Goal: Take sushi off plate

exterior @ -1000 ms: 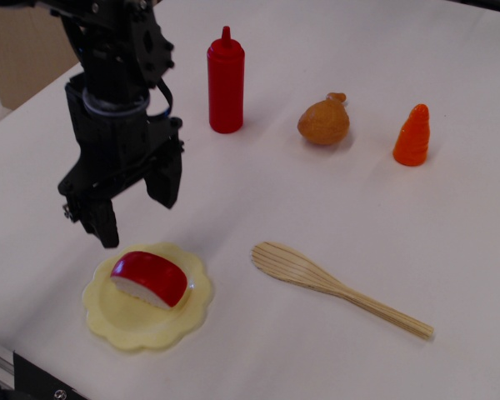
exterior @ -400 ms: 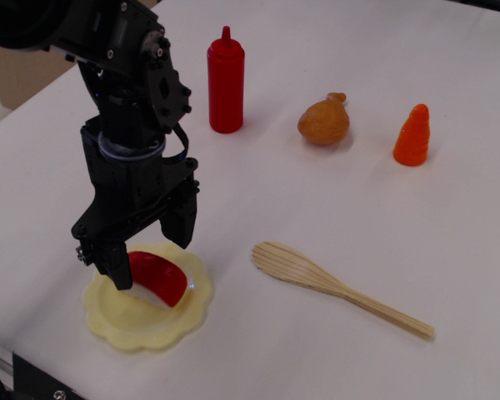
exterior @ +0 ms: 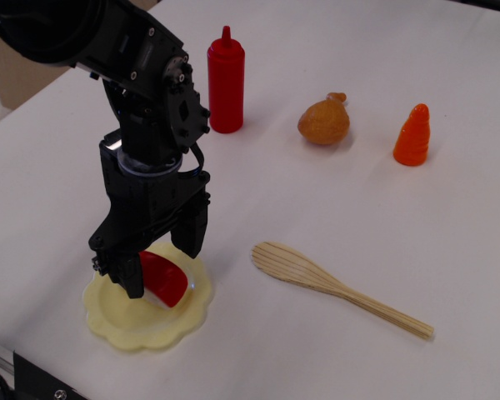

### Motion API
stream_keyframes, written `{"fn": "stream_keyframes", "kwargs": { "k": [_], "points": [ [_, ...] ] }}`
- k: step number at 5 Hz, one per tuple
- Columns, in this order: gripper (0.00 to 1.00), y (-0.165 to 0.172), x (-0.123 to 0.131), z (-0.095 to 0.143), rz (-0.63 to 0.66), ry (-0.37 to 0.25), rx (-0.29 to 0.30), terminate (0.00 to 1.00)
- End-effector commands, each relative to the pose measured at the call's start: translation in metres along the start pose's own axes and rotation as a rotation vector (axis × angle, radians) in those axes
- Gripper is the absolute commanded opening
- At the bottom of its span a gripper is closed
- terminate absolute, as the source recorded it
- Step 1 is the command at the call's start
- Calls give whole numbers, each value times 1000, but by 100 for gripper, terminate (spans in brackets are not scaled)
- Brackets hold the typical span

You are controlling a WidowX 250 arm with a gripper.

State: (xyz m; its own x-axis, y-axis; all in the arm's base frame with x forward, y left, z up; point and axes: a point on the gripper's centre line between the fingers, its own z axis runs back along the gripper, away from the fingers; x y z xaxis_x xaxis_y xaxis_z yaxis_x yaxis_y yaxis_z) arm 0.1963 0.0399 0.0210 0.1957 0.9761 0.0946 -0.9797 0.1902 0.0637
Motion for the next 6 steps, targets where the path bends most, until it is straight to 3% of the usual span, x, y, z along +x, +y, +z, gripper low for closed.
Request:
{"fn": "stream_keyframes", "kwargs": {
  "k": [1, 2, 5, 6],
  "points": [
    [100, -7, 7, -4, 45, -9, -7, 0],
    [0, -6, 9, -3, 55, -16, -9, 0],
    [0, -34, 16, 50, 31, -55, -161, 0],
    [0, -57, 17, 55, -54, -62, -199, 0]
  ]
}}
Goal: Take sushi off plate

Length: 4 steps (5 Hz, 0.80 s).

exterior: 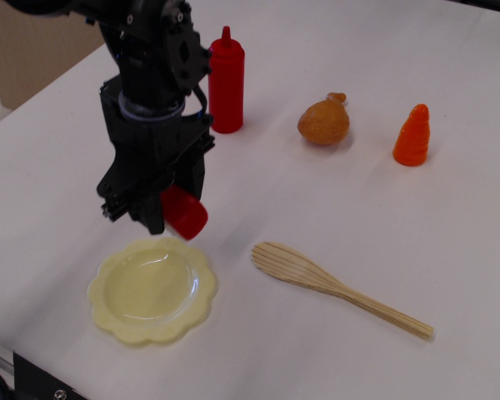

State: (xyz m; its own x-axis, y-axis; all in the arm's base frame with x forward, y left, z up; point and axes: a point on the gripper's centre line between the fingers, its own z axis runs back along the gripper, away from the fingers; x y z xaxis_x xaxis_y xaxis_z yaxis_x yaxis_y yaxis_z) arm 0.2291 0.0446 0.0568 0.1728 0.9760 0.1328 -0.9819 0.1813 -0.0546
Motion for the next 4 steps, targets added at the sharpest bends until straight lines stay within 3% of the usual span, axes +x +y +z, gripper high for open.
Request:
{"fn": "stream_keyframes", "kwargs": {
  "k": [1, 2, 3, 4],
  "points": [
    [0, -58, -4, 1, -148, 18, -121, 0],
    [0, -83, -24, -8, -200, 66, -151, 0],
    [0, -100, -43, -16, -246, 55, -183, 0],
    [0, -107, -47, -24, -277, 42, -178, 0]
  ]
}}
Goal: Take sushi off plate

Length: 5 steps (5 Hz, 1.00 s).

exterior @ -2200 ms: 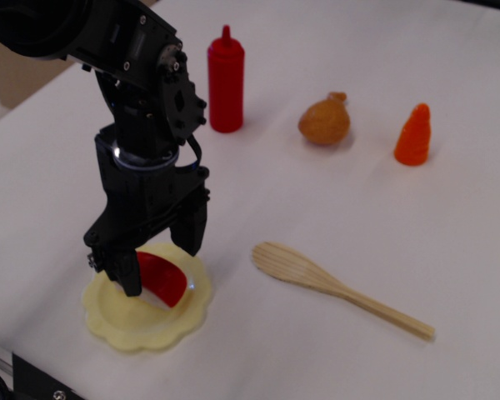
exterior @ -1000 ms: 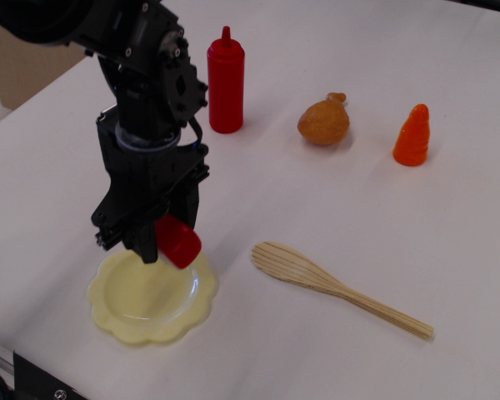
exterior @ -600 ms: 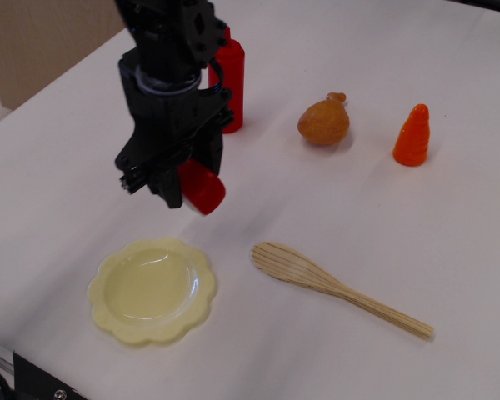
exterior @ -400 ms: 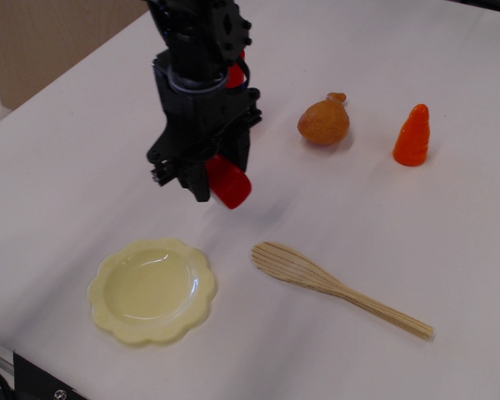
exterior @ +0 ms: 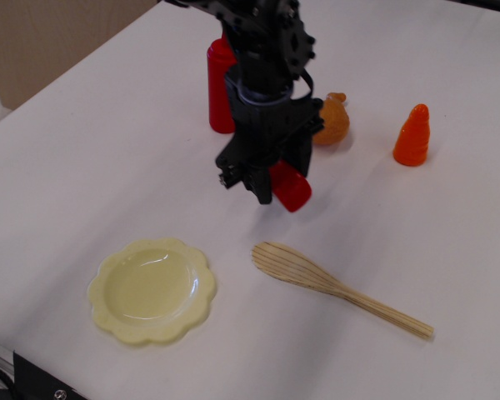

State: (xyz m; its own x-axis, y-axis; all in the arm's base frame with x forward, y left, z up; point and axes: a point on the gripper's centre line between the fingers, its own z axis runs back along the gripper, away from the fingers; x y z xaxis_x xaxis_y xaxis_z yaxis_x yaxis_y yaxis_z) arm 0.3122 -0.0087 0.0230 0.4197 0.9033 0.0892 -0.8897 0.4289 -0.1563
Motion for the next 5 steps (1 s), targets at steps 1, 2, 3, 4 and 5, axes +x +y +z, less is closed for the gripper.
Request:
{"fn": "stream_keyframes", "kwargs": {
  "k": [1, 2, 3, 4, 5],
  "points": [
    [0, -15, 11, 4, 26, -82, -12, 0],
    [0, -11, 32, 4, 97, -101, 3, 0],
    [0, -6, 54, 0, 156, -109, 19, 0],
    [0, -4, 64, -6, 179, -82, 36, 0],
    [100, -2, 62, -1, 159, -75, 38, 0]
  ]
}}
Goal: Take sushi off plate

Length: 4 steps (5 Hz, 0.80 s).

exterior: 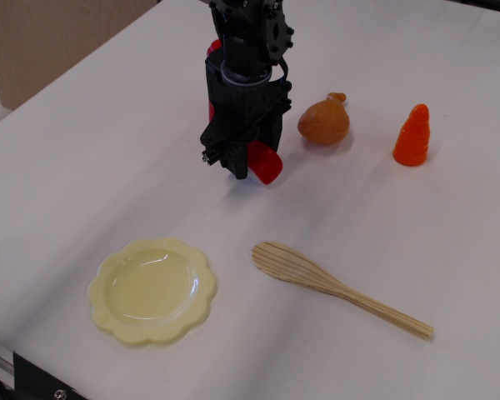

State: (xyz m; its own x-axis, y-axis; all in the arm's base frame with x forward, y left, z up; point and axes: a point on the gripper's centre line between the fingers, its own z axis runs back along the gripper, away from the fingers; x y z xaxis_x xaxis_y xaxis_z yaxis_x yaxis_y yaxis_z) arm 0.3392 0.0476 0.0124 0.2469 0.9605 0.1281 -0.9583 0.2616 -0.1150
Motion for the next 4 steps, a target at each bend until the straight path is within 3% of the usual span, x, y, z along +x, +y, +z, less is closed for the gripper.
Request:
{"fn": "stream_keyframes", "kwargs": {
  "k": [1, 2, 3, 4],
  "points": [
    [100, 2, 4, 35, 3, -16, -50, 0],
    [100, 5, 4, 64, 10, -45, -106, 0],
    [100, 4, 1, 99, -27, -63, -202, 0],
    [100, 4, 1, 99, -27, -63, -202, 0]
  ]
}}
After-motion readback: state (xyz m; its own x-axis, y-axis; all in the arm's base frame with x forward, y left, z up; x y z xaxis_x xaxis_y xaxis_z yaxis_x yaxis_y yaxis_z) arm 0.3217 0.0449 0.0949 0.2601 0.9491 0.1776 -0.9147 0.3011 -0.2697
